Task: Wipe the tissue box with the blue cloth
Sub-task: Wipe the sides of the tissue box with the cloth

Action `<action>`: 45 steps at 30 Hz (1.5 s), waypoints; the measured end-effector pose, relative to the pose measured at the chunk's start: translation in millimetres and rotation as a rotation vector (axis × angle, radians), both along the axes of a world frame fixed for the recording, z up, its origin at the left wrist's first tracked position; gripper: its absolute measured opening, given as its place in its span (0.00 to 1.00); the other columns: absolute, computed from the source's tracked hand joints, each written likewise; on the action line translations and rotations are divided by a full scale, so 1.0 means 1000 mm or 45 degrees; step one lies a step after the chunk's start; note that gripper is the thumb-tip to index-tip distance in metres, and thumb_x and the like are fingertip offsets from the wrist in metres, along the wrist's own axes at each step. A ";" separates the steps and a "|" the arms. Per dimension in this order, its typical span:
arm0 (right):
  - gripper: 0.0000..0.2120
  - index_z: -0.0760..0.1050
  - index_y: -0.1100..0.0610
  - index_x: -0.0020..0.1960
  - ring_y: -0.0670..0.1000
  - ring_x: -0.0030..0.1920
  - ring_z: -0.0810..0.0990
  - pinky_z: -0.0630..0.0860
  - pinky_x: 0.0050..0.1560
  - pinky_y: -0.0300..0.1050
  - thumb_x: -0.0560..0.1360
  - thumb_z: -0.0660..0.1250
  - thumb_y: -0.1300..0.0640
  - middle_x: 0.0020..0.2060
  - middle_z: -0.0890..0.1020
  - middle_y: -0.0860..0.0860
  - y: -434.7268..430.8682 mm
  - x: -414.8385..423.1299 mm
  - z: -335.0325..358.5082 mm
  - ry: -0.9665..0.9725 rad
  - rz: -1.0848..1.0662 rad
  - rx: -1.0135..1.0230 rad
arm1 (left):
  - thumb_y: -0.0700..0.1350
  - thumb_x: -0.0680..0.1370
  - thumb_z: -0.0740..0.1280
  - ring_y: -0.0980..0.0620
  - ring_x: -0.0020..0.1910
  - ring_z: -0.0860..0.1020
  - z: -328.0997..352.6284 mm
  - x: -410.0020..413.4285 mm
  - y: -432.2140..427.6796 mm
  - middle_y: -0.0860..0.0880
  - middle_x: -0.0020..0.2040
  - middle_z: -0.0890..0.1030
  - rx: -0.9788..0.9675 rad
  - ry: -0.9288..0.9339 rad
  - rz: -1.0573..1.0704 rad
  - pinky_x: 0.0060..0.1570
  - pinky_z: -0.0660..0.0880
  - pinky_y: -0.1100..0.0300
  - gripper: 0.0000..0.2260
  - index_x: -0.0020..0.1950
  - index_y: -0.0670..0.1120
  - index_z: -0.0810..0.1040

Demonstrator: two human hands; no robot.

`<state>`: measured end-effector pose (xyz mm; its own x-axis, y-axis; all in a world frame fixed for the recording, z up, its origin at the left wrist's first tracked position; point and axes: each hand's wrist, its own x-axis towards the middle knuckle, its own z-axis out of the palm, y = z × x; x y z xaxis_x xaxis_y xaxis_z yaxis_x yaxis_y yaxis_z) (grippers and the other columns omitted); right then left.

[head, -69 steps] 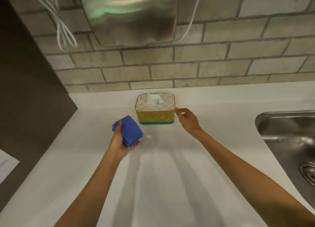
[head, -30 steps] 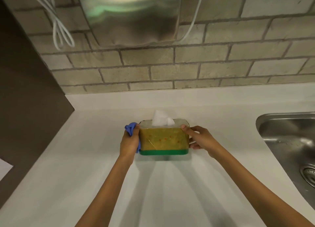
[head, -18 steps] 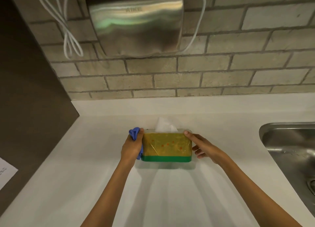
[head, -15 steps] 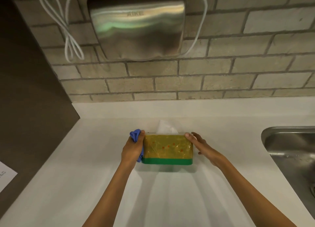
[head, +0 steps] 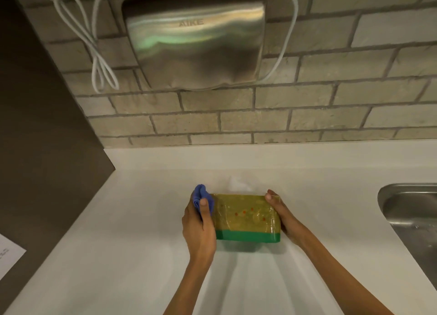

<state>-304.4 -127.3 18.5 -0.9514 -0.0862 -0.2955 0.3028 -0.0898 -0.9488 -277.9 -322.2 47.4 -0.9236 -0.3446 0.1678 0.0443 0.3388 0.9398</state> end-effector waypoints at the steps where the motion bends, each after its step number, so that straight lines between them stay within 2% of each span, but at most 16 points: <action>1: 0.57 0.58 0.48 0.69 0.44 0.53 0.74 0.69 0.57 0.43 0.46 0.71 0.27 0.50 0.72 0.40 0.003 0.002 -0.002 -0.014 -0.012 -0.007 | 0.62 0.78 0.48 0.48 0.53 0.77 0.000 0.003 0.002 0.50 0.51 0.78 -0.042 0.078 -0.007 0.53 0.73 0.55 0.27 0.66 0.48 0.72; 3: 0.67 0.51 0.49 0.74 0.42 0.53 0.75 0.69 0.57 0.43 0.41 0.71 0.26 0.52 0.72 0.39 0.006 0.007 -0.004 -0.014 -0.006 -0.011 | 0.59 0.77 0.51 0.47 0.54 0.77 -0.004 0.010 0.003 0.47 0.53 0.79 -0.114 0.195 -0.069 0.54 0.74 0.53 0.26 0.67 0.44 0.72; 5: 0.69 0.51 0.49 0.75 0.41 0.52 0.76 0.72 0.55 0.42 0.40 0.71 0.26 0.52 0.73 0.40 0.007 0.012 -0.002 -0.004 0.005 0.005 | 0.58 0.74 0.57 0.44 0.60 0.74 -0.011 0.017 0.004 0.42 0.61 0.76 -0.128 0.223 -0.101 0.59 0.73 0.45 0.27 0.67 0.42 0.71; 7: 0.69 0.52 0.50 0.74 0.42 0.52 0.76 0.73 0.58 0.44 0.39 0.72 0.27 0.53 0.74 0.42 0.008 0.015 -0.001 0.003 -0.016 0.014 | 0.58 0.71 0.62 0.46 0.66 0.69 -0.017 0.020 0.003 0.43 0.67 0.71 -0.118 0.235 -0.086 0.64 0.69 0.42 0.28 0.66 0.44 0.70; 10: 0.65 0.53 0.50 0.73 0.43 0.53 0.76 0.71 0.61 0.47 0.42 0.74 0.30 0.53 0.74 0.43 0.006 0.017 -0.001 -0.002 -0.030 0.009 | 0.58 0.71 0.62 0.44 0.66 0.70 -0.012 0.017 0.005 0.45 0.67 0.71 -0.130 0.272 -0.096 0.64 0.67 0.38 0.25 0.63 0.44 0.72; 13: 0.59 0.53 0.51 0.74 0.44 0.52 0.76 0.71 0.60 0.46 0.49 0.72 0.35 0.53 0.74 0.44 0.005 0.018 -0.002 -0.022 -0.029 0.006 | 0.60 0.75 0.57 0.38 0.66 0.70 -0.007 0.014 0.008 0.43 0.67 0.73 -0.383 0.316 -0.114 0.65 0.65 0.34 0.23 0.59 0.44 0.75; 16: 0.58 0.53 0.51 0.74 0.44 0.52 0.76 0.71 0.61 0.47 0.49 0.72 0.35 0.53 0.74 0.44 0.005 0.017 -0.001 -0.028 -0.041 0.004 | 0.64 0.77 0.48 0.36 0.69 0.67 -0.014 0.018 0.008 0.39 0.69 0.72 -0.738 0.401 -0.154 0.67 0.59 0.36 0.28 0.60 0.46 0.76; 19: 0.58 0.52 0.51 0.74 0.48 0.54 0.76 0.70 0.64 0.49 0.50 0.70 0.35 0.55 0.74 0.46 0.004 0.016 -0.001 -0.029 -0.039 0.014 | 0.66 0.76 0.47 0.41 0.73 0.62 -0.015 0.019 0.006 0.45 0.72 0.67 -0.480 0.362 -0.198 0.71 0.55 0.37 0.31 0.61 0.46 0.77; 22: 0.57 0.51 0.51 0.75 0.52 0.58 0.74 0.69 0.66 0.51 0.51 0.68 0.36 0.59 0.72 0.50 0.004 0.017 -0.002 -0.036 -0.053 0.021 | 0.59 0.77 0.56 0.43 0.69 0.67 -0.006 0.018 0.013 0.50 0.70 0.68 -0.172 0.278 -0.125 0.65 0.67 0.38 0.21 0.58 0.46 0.77; 25: 0.58 0.50 0.51 0.75 0.52 0.58 0.74 0.69 0.65 0.50 0.51 0.68 0.36 0.57 0.72 0.48 0.004 0.018 -0.003 -0.035 -0.057 0.036 | 0.52 0.76 0.60 0.38 0.68 0.68 -0.007 0.017 0.016 0.43 0.70 0.70 -0.353 0.279 -0.098 0.62 0.70 0.37 0.23 0.66 0.40 0.71; 29: 0.57 0.51 0.51 0.75 0.50 0.56 0.76 0.70 0.63 0.48 0.51 0.68 0.36 0.54 0.74 0.46 0.005 0.018 -0.004 -0.040 -0.069 0.041 | 0.59 0.78 0.53 0.39 0.71 0.66 -0.014 0.023 0.003 0.39 0.72 0.68 -0.629 0.353 -0.214 0.67 0.67 0.42 0.30 0.71 0.38 0.65; 33: 0.57 0.52 0.52 0.75 0.48 0.54 0.76 0.70 0.63 0.47 0.51 0.68 0.35 0.52 0.75 0.44 0.006 0.018 -0.002 -0.045 -0.049 0.079 | 0.51 0.76 0.63 0.40 0.72 0.62 -0.019 0.025 -0.008 0.39 0.74 0.61 -0.510 0.299 -0.203 0.66 0.65 0.50 0.25 0.72 0.50 0.63; 35: 0.57 0.52 0.52 0.75 0.48 0.54 0.75 0.70 0.62 0.46 0.51 0.68 0.34 0.53 0.74 0.45 0.006 0.019 -0.001 -0.051 -0.040 0.097 | 0.47 0.76 0.62 0.41 0.69 0.66 -0.017 0.023 -0.003 0.40 0.72 0.63 -0.418 0.232 -0.185 0.62 0.67 0.56 0.25 0.73 0.49 0.62; 38: 0.57 0.52 0.52 0.75 0.50 0.55 0.75 0.69 0.60 0.45 0.51 0.68 0.34 0.57 0.73 0.49 0.005 0.020 0.000 -0.062 -0.052 0.106 | 0.45 0.76 0.61 0.37 0.68 0.66 -0.009 0.021 0.014 0.37 0.71 0.65 -0.465 0.207 -0.091 0.59 0.71 0.49 0.24 0.72 0.45 0.66; 40: 0.57 0.52 0.52 0.74 0.51 0.56 0.74 0.70 0.60 0.45 0.51 0.68 0.34 0.58 0.72 0.50 0.006 0.021 0.000 -0.066 -0.056 0.111 | 0.50 0.76 0.58 0.34 0.70 0.64 -0.007 0.024 0.022 0.37 0.73 0.65 -0.559 0.229 -0.089 0.60 0.71 0.43 0.24 0.71 0.46 0.68; 45: 0.54 0.58 0.49 0.71 0.46 0.51 0.75 0.71 0.58 0.46 0.50 0.71 0.32 0.51 0.74 0.44 0.009 0.020 0.001 -0.075 -0.045 0.092 | 0.49 0.76 0.58 0.37 0.70 0.64 -0.025 0.035 0.002 0.38 0.71 0.68 -0.785 0.464 -0.242 0.64 0.66 0.47 0.21 0.69 0.51 0.68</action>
<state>-284.0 -118.6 19.1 -0.9344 -0.0294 -0.3551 0.3559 -0.0337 -0.9339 -242.7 -320.6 22.5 -0.8067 0.0717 0.5866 0.4277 0.7558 0.4958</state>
